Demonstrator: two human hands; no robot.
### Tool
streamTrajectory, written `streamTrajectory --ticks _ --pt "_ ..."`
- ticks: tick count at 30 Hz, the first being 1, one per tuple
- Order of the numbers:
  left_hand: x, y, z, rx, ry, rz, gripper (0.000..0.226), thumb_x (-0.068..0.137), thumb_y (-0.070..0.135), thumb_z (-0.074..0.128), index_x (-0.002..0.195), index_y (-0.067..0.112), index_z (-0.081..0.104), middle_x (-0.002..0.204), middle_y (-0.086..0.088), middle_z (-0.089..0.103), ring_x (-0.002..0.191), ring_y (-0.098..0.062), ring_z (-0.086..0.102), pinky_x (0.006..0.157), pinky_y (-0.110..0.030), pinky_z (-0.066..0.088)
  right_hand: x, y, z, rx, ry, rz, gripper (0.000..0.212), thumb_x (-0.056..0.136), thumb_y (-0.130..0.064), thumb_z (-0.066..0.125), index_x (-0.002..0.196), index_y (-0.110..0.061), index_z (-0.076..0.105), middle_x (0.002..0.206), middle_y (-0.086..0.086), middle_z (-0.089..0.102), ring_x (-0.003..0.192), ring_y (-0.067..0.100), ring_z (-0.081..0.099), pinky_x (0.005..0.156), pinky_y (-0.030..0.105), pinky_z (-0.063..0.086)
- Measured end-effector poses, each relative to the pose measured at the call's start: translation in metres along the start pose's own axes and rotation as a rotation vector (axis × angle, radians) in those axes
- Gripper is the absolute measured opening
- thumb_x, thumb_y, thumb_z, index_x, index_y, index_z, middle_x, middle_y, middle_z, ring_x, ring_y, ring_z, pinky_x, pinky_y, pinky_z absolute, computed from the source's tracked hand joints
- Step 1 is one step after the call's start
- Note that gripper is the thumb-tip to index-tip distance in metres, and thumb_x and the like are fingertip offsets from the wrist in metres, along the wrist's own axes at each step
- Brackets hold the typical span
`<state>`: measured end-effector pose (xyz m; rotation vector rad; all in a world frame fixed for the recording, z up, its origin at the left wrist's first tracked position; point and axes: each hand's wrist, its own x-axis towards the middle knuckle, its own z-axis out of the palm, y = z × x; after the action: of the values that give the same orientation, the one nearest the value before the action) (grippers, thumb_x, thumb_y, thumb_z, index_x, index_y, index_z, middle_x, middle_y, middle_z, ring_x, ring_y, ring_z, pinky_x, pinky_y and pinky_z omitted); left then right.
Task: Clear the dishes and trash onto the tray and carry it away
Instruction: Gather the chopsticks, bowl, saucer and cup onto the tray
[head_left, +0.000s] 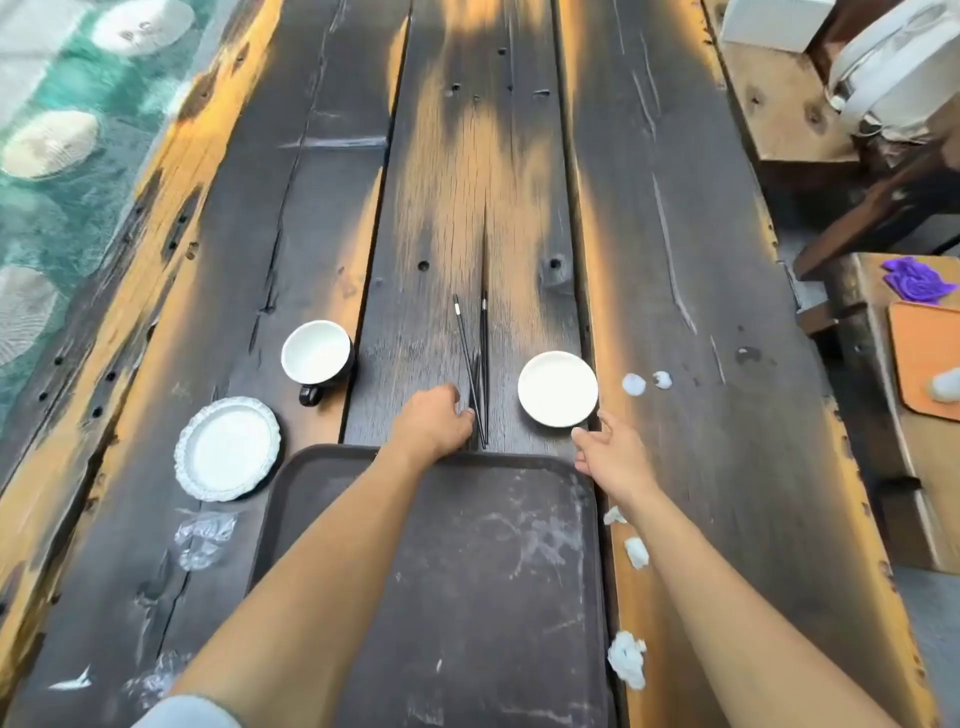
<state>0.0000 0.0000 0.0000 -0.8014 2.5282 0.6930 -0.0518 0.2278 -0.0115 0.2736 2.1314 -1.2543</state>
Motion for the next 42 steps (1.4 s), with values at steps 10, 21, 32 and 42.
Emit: streamTrajectory --ticks 10,21,32,42 --pt "0.088 0.016 0.018 -0.026 0.03 -0.165 0.076 0.09 0.048 0.067 0.142 0.002 0.037 0.142 -0.018 0.049 0.125 -0.035 0.054 0.097 -0.042 0.048 0.05 0.001 0.024 0.272 0.175 0.037 0.043 0.098 -0.02 0.058 0.14 -0.022 0.049 0.123 0.0 0.06 0.087 0.009 0.066 0.086 0.04 0.06" --pt "0.131 0.021 -0.002 -0.112 0.114 -0.175 0.026 0.087 0.018 0.069 0.107 0.005 0.063 0.108 -0.016 0.064 0.1 -0.036 0.062 0.08 -0.037 0.053 0.075 -0.007 0.02 0.337 0.152 0.034 0.031 0.096 -0.01 0.058 0.123 -0.023 0.063 0.112 -0.001 0.066 0.108 0.02 0.063 0.073 0.032 0.062" --pt "0.135 0.031 -0.003 -0.075 0.041 -0.2 0.009 0.085 0.007 0.065 0.08 0.009 0.057 0.094 -0.012 0.061 0.076 -0.026 0.054 0.063 -0.031 0.043 0.079 -0.013 0.019 0.413 0.098 0.101 0.04 0.096 -0.001 0.055 0.135 -0.011 0.058 0.118 0.01 0.066 0.11 0.025 0.064 0.076 0.036 0.063" --pt "0.121 0.036 -0.015 0.15 -0.027 -0.043 0.013 0.091 0.005 0.056 0.103 0.004 0.062 0.097 -0.015 0.06 0.087 -0.034 0.056 0.07 -0.034 0.045 0.058 -0.014 0.013 0.321 0.117 0.089 0.04 0.096 0.0 0.055 0.135 -0.011 0.057 0.101 -0.002 0.066 0.106 0.023 0.064 0.075 0.036 0.063"
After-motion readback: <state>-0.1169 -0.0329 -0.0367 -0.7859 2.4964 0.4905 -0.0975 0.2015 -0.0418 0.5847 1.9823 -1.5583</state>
